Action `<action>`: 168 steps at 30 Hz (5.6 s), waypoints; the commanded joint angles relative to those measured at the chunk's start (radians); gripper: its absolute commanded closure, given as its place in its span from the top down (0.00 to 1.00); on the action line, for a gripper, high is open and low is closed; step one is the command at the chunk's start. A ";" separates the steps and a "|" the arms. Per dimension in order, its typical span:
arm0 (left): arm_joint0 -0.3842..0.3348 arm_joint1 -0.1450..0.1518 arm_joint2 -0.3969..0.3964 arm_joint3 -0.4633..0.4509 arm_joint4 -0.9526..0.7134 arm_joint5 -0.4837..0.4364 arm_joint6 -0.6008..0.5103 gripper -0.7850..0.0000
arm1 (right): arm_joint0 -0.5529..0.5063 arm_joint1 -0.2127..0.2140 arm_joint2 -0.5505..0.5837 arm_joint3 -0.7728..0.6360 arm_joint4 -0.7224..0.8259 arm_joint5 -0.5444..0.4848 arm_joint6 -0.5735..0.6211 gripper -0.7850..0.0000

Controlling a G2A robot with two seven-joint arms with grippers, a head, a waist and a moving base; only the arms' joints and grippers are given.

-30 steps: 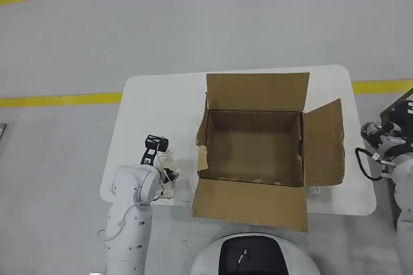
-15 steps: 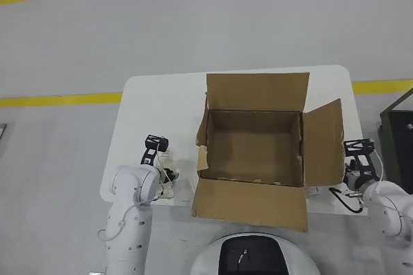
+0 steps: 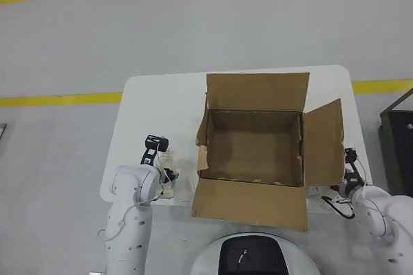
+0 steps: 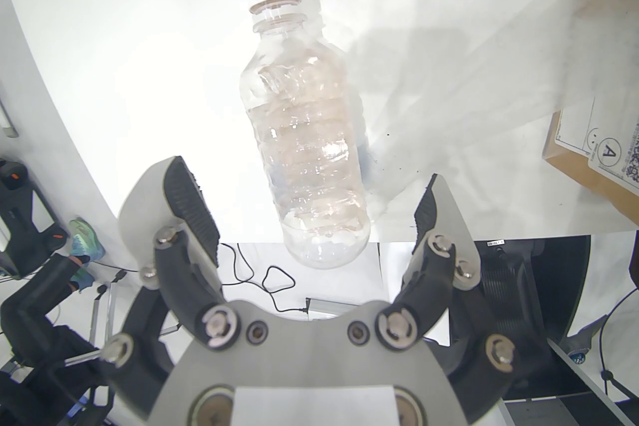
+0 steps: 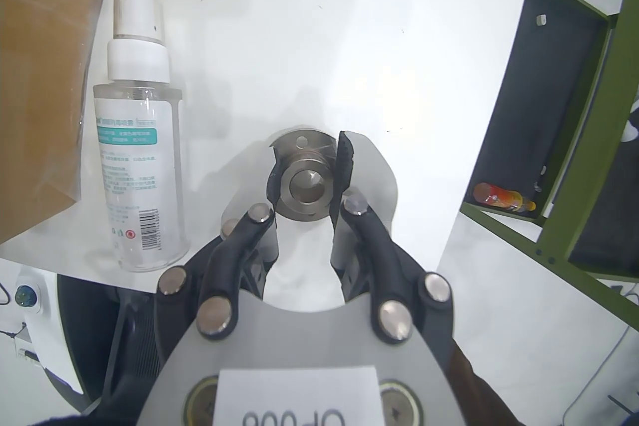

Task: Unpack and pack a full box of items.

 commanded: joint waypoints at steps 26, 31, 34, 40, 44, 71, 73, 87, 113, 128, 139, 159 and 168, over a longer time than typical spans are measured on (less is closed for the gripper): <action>0.000 0.000 0.000 0.000 0.000 0.000 0.000 1.00 | -0.050 0.004 0.126 -0.092 0.148 0.218 -0.477 0.00; 0.000 0.000 0.000 0.000 0.000 0.000 0.000 1.00 | -0.044 0.000 0.155 -0.118 0.204 0.266 -0.643 0.00; 0.000 0.000 0.000 0.000 0.000 0.000 0.000 1.00 | -0.027 0.004 0.169 -0.144 0.179 0.235 -0.697 0.00; 0.000 0.000 0.000 0.000 0.000 0.000 0.000 1.00 | 0.023 0.009 0.183 -0.189 0.212 0.202 -0.722 0.00; 0.000 0.000 0.000 0.000 0.000 0.000 0.000 1.00 | 0.036 0.013 0.173 -0.237 0.207 0.177 -0.724 0.00; 0.001 0.010 0.029 0.085 0.114 0.061 0.079 1.00 | 0.119 0.026 0.062 -0.223 0.191 0.156 -0.589 0.00; -0.008 0.010 0.034 0.107 0.124 0.065 0.086 0.96 | 0.120 0.027 0.062 -0.220 0.192 0.156 -0.584 0.00; -0.041 0.011 0.038 0.193 0.106 0.079 0.086 0.00 | 0.120 0.035 0.096 -0.197 0.281 0.174 -0.472 0.15; 0.005 0.025 -0.059 -0.206 -0.121 0.112 -0.003 0.00 | 0.203 0.069 0.256 -0.030 1.153 0.152 -0.066 0.33; -0.008 0.032 -0.031 -0.221 -0.126 0.127 -0.004 0.00 | 0.187 0.096 0.172 0.062 1.133 0.108 -0.026 0.00; 0.007 0.034 -0.051 -0.246 -0.145 0.134 0.039 0.00 | 0.178 0.096 0.152 0.050 1.148 0.110 -0.057 0.00; -0.107 0.046 0.011 -0.564 -0.385 0.161 -0.127 0.00 | 0.193 0.112 0.003 -0.081 1.175 0.316 -0.108 0.00; -0.140 0.049 0.108 -0.576 -0.413 0.186 -0.134 0.00 | 0.200 0.125 0.010 -0.114 1.196 0.364 -0.093 0.00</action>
